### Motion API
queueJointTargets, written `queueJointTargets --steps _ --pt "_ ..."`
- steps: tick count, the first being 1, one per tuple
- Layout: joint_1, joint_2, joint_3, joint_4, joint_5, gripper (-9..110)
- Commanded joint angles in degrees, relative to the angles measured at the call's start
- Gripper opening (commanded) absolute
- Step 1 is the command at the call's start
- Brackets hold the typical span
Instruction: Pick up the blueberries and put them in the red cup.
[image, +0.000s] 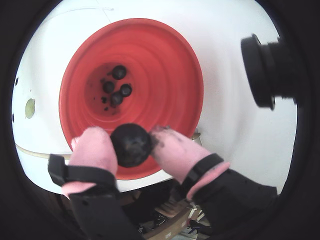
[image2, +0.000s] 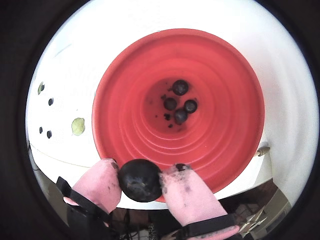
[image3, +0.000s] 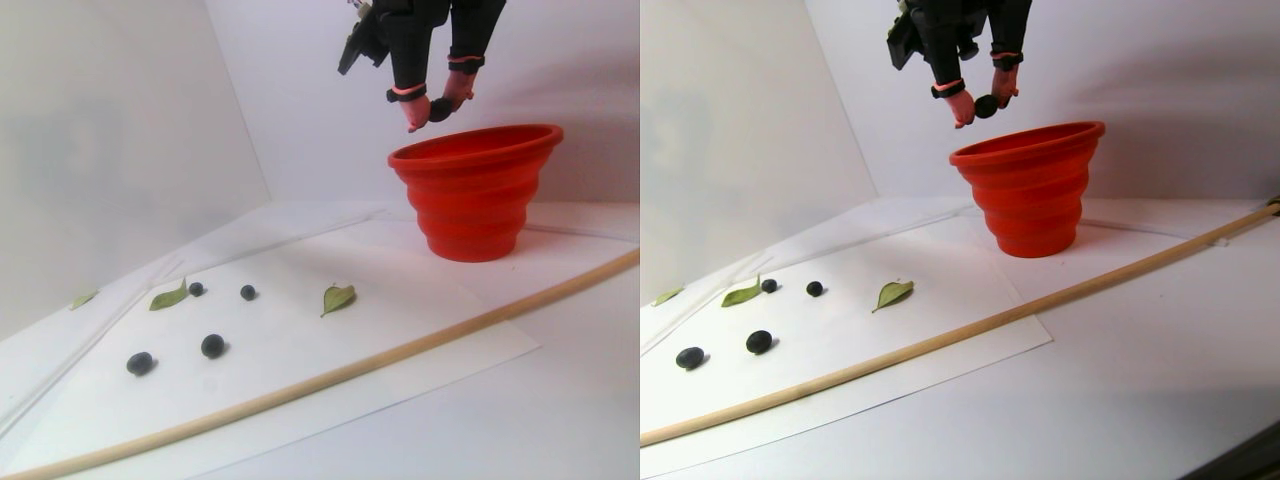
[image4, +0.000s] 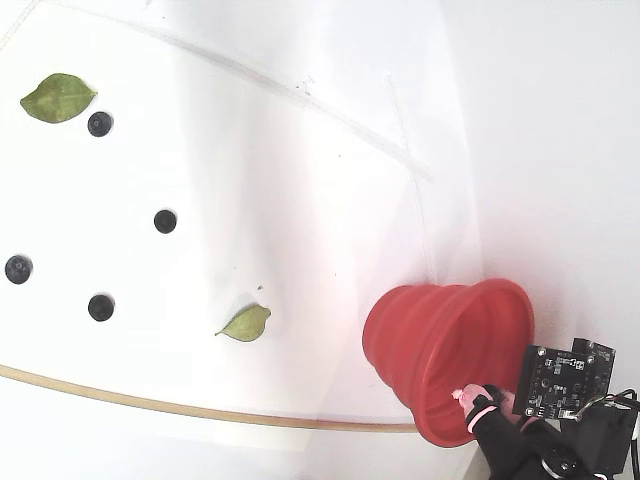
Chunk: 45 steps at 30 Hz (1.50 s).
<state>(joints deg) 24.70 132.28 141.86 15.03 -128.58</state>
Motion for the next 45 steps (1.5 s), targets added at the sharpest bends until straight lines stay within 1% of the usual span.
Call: queueJointTargets --steps 1,8,18,30,45 --pt "0.4 0.2 -4.0 -1.9 -0.6 15" --pt "-0.4 -0.4 -4.6 -2.9 0.2 20" --pt "-5.2 2.4 -3.4 -2.6 0.8 19" --pt "-12.3 5.2 -2.2 3.2 2.5 19" --pt "-19.8 1.6 -0.9 4.0 4.0 18"
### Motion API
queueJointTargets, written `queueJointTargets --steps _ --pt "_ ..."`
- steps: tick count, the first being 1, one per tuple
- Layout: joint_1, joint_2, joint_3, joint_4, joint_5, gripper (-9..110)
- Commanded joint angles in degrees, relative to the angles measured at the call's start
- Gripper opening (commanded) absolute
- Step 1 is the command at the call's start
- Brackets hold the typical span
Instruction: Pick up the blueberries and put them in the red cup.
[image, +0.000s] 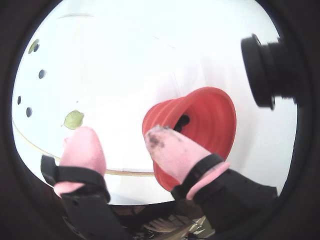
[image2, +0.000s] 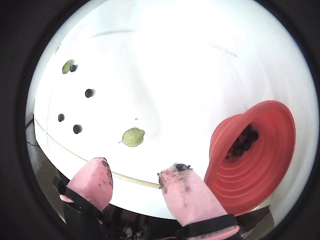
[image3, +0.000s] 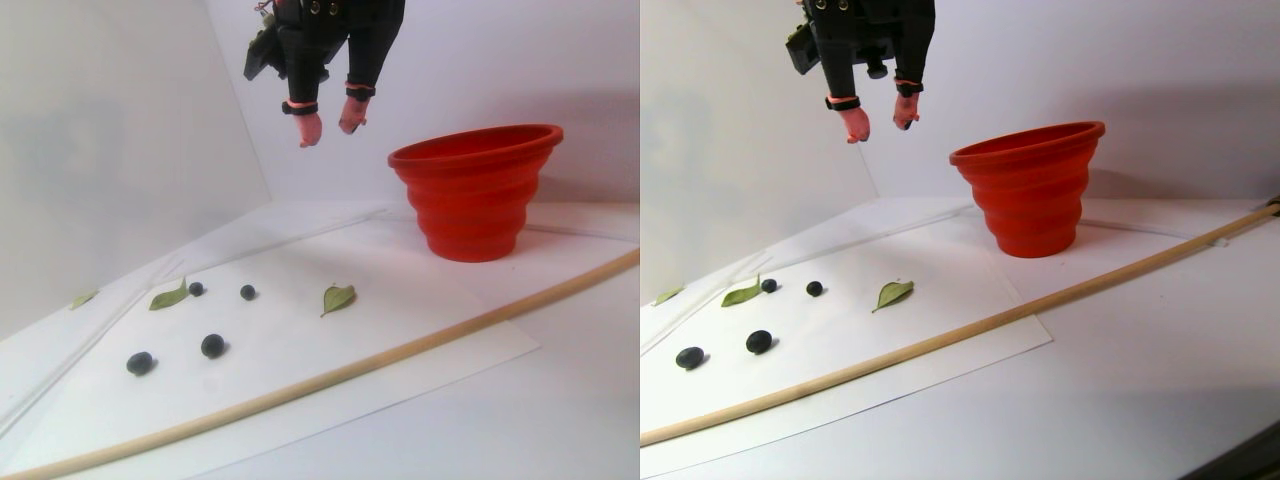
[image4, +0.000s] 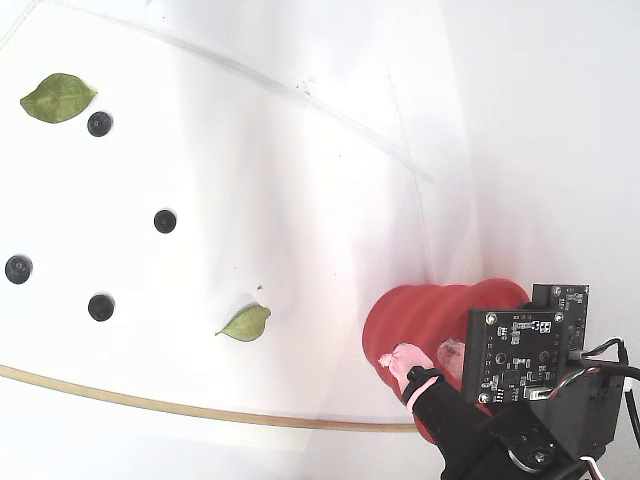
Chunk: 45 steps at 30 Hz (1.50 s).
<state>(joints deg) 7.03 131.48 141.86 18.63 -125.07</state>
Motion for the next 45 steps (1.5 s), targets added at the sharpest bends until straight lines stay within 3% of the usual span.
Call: queueJointTargets --steps 1,45 --pt "-2.5 1.8 -0.9 0.4 0.4 18" --pt "-14.8 -26.7 2.0 -25.2 -1.5 18"
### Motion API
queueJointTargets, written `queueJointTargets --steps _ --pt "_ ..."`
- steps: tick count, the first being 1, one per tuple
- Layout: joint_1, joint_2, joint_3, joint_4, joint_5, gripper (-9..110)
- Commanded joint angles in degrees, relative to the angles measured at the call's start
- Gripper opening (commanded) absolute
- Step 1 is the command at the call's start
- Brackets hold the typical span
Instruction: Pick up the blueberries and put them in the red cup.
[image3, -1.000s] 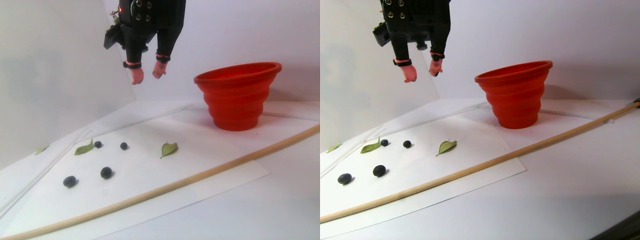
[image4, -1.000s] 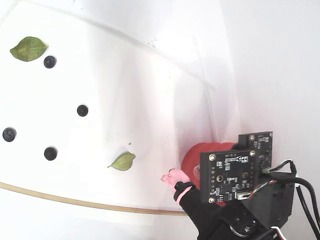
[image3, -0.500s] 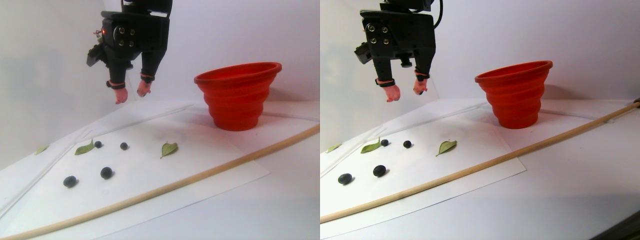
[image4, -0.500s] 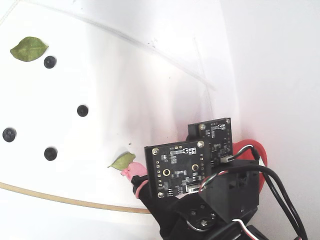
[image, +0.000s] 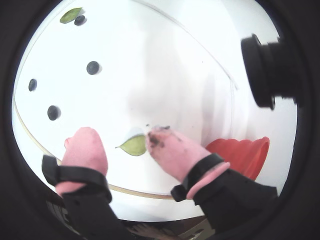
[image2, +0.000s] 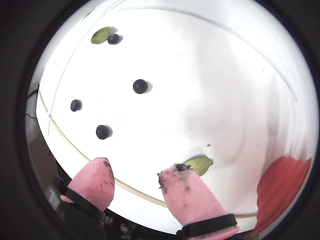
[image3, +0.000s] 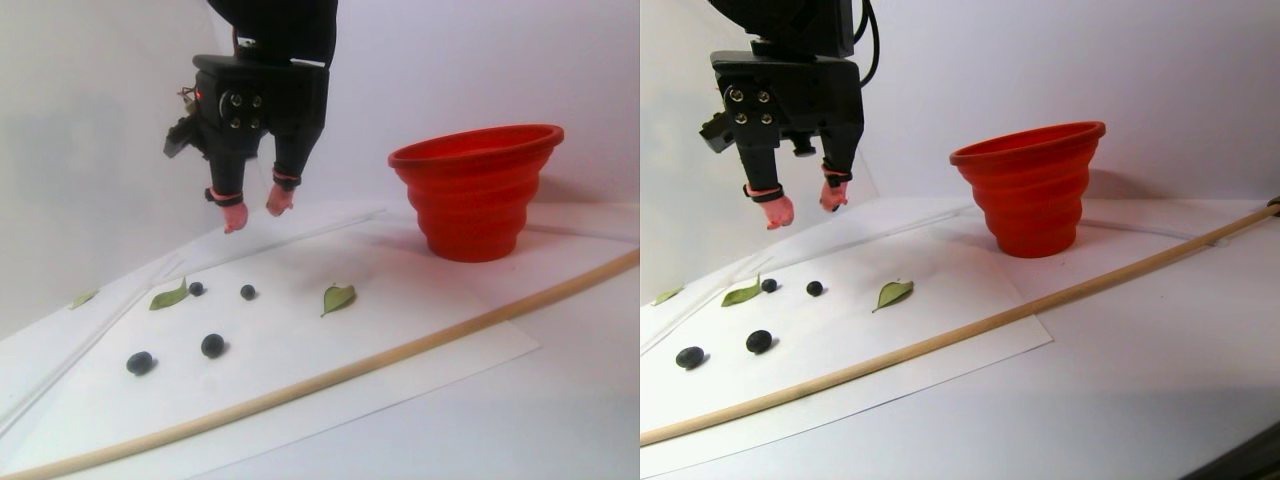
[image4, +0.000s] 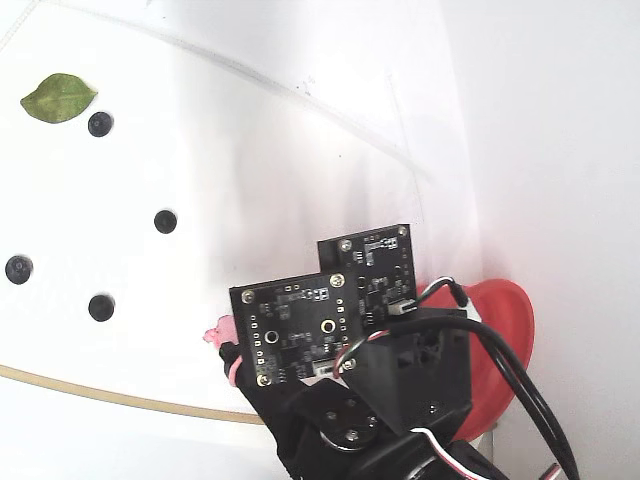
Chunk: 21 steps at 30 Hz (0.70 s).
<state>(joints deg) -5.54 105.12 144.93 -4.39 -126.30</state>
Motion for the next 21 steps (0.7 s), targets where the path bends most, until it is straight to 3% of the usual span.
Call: queueJointTargets --steps 1,21 --pt "-2.3 -1.3 -1.3 -3.1 -0.4 18" --pt "-2.5 -16.8 -7.8 -13.6 -1.5 18"
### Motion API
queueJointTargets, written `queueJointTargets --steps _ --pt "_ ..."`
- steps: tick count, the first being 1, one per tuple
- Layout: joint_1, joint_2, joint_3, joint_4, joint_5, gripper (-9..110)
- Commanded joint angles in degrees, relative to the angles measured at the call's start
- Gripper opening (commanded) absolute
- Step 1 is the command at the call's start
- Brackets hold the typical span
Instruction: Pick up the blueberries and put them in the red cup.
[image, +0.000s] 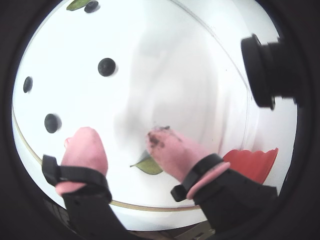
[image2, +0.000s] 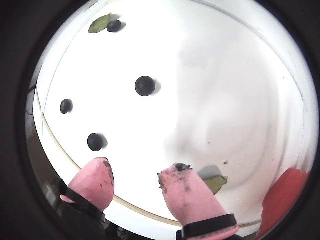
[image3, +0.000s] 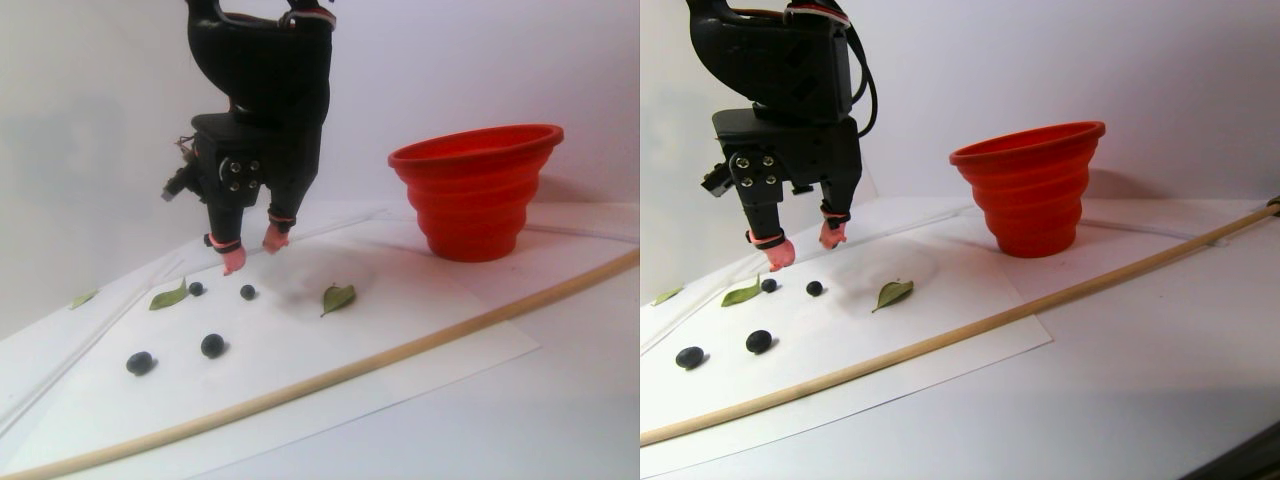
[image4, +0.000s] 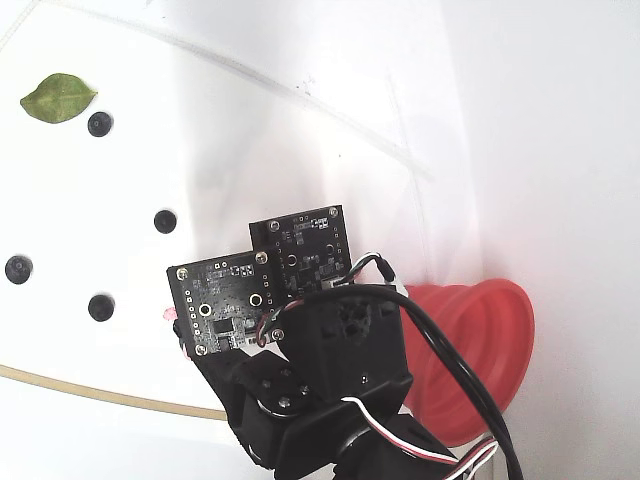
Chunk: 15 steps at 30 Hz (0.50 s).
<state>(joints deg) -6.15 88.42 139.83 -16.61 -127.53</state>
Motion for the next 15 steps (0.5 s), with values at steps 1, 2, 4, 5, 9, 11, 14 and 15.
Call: queueJointTargets --steps 1,2,4,5,9,11,14,15 --pt "-1.9 -0.5 -3.1 -1.6 -0.3 18" --pt "-1.9 -1.2 -3.3 -2.1 -0.3 18" --pt "-2.1 -2.5 -4.0 -3.2 -0.4 18" --pt "-2.2 -3.0 -4.2 -3.6 -0.4 18" --pt "-2.9 -5.2 -5.2 -5.3 -0.1 18" --pt "-3.3 -6.2 -5.6 -5.8 0.2 18" --pt "-3.6 -8.2 -6.4 -7.5 0.3 19" --pt "-3.8 -9.1 -6.9 -8.2 0.3 19"
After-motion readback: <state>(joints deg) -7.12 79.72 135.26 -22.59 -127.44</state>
